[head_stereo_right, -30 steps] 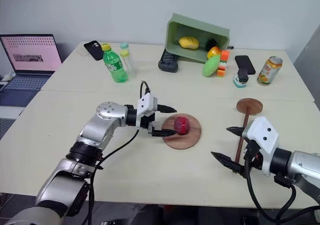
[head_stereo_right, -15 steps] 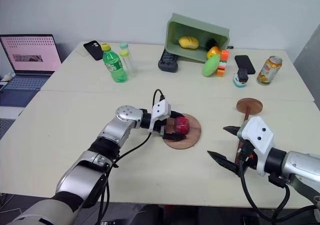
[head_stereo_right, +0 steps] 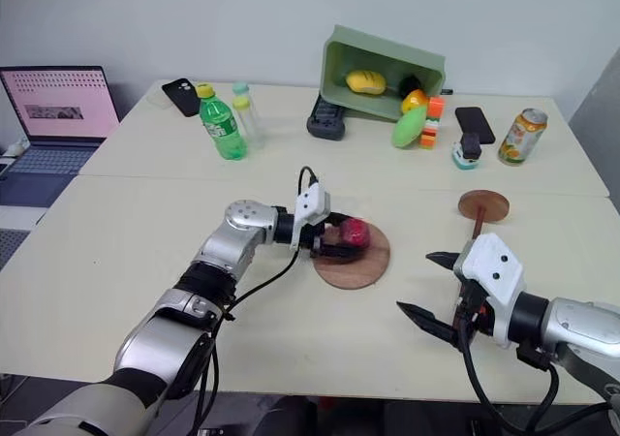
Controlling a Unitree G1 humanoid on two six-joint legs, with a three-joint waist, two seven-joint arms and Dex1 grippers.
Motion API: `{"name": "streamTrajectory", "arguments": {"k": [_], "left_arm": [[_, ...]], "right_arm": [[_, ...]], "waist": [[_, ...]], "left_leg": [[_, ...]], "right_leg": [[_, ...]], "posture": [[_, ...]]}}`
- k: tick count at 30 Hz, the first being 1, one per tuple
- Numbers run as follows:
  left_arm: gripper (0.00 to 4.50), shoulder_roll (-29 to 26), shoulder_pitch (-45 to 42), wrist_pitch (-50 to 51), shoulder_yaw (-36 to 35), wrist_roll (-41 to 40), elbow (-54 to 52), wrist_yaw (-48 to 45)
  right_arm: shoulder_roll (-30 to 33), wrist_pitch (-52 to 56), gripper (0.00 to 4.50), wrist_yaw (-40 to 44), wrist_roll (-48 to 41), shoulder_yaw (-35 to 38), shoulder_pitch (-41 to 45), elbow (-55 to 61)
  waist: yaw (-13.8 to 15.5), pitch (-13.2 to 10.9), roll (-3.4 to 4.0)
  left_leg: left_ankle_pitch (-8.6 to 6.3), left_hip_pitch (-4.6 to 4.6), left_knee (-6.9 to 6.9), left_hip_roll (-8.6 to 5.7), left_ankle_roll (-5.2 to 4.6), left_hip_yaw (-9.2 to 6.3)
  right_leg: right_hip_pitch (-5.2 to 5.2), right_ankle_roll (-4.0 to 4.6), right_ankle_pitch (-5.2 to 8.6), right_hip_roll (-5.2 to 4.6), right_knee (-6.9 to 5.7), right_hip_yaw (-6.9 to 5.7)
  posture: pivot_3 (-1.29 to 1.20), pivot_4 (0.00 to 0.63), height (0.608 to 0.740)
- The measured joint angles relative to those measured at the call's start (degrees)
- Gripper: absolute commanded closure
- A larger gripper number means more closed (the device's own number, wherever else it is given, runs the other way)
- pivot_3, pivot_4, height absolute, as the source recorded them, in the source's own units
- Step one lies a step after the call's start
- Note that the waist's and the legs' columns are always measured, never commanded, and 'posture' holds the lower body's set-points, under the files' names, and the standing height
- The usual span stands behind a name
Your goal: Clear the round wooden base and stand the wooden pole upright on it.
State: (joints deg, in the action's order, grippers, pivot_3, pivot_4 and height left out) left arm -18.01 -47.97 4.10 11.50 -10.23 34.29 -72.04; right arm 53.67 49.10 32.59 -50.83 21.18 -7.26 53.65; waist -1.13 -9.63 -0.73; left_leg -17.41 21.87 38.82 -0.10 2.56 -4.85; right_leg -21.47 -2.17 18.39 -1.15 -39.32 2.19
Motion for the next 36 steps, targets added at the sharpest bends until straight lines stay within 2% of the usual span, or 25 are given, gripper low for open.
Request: {"name": "streamTrajectory", "arguments": {"k": [6, 11, 13, 17, 20, 23, 27, 34, 36], "left_arm": [[1.87, -6.1, 3.7, 7.5, -6.4, -3.3, -10.0, 4.0], [1.88, -14.4, 14.4, 8.2, -19.6, -2.2, -10.7, 21.4], [1.88, -15.0, 15.9, 8.2, -24.3, -2.6, -10.6, 27.1], [1.88, -15.3, 18.6, 7.8, -29.2, -3.2, -8.5, 33.7], [1.88, -14.5, 20.1, 7.5, -30.1, -4.2, -7.8, 35.5], [1.88, -13.8, 21.3, 6.7, -30.8, -4.7, -6.7, 37.3], [1.88, -13.7, 21.5, 6.1, -31.2, -4.9, -6.4, 39.2], [1.88, -13.6, 21.9, 5.8, -31.1, -5.0, -6.4, 40.4], [1.33, -13.6, 21.9, 5.8, -31.1, -5.1, -6.4, 40.5]], "right_arm": [[0.5, -1.6, 0.00, 2.5, 0.0, -1.9, 2.9, -0.6], [0.1, -4.3, 0.00, 8.0, 2.9, -13.4, 14.9, -7.0], [-1.3, -5.2, 0.00, 10.0, 4.9, -18.2, 20.4, -10.0], [-6.3, -7.2, 0.00, 13.1, 9.7, -27.5, 30.5, -16.3], [-10.2, -8.8, 0.00, 15.9, 13.3, -33.4, 36.8, -20.9], [-12.8, -9.3, 0.00, 16.8, 14.9, -35.9, 39.4, -23.8], [-15.5, -9.6, 0.00, 17.1, 16.6, -36.0, 40.7, -26.3], [-16.3, -9.9, 0.00, 17.3, 19.3, -36.0, 40.7, -26.6], [-16.6, -9.9, 0.00, 17.2, 19.6, -36.0, 40.6, -26.6]], "waist": [[-0.7, 0.0, 0.01], [-2.0, 0.0, -0.07], [-1.2, 0.0, -0.09], [0.9, 0.0, -0.18], [0.8, 0.0, -0.19], [0.8, 0.0, -0.21], [0.8, 0.0, -0.22], [0.6, 0.0, -0.22], [0.6, 0.0, -0.22]], "left_leg": [[0.00, -0.10, -0.01, 0.05, 0.00, -0.08], [0.00, -0.22, -0.06, 0.68, 0.00, -0.10], [0.01, -0.03, 0.00, 0.66, 0.02, -0.21], [0.03, 0.12, 0.09, 0.40, 0.06, 0.03], [0.03, 0.08, 0.09, 0.40, 0.05, 0.09], [0.06, 0.18, 0.09, 0.49, 0.11, 0.06], [0.07, 0.29, 0.09, 0.53, 0.14, 0.15], [0.03, 0.29, 0.08, 0.55, 0.07, 0.21], [0.03, 0.29, 0.08, 0.56, 0.06, 0.22]], "right_leg": [[0.01, 0.00, 0.00, 0.01, -0.08, 0.03], [-0.07, 0.01, 0.00, 0.00, -0.16, 0.08], [-0.18, 0.01, 0.00, 0.00, -0.18, -0.07], [-0.28, -0.05, -0.04, -0.09, -0.09, -0.05], [-0.34, -0.06, -0.05, -0.13, -0.15, -0.03], [-0.49, -0.06, -0.05, -0.19, -0.18, -0.05], [-0.71, -0.05, -0.05, -0.21, -0.35, 0.01], [-0.79, -0.05, -0.05, -0.20, -0.50, 0.04], [-0.79, -0.05, -0.05, -0.19, -0.51, 0.05]], "posture": [[0.00, 0.150, 0.740], [0.00, 0.150, 0.740], [0.00, 0.150, 0.740], [0.00, 0.150, 0.740], [0.00, 0.150, 0.740], [0.00, 0.150, 0.740], [0.00, 0.150, 0.740], [0.00, 0.150, 0.740], [0.00, 0.150, 0.740]]}}
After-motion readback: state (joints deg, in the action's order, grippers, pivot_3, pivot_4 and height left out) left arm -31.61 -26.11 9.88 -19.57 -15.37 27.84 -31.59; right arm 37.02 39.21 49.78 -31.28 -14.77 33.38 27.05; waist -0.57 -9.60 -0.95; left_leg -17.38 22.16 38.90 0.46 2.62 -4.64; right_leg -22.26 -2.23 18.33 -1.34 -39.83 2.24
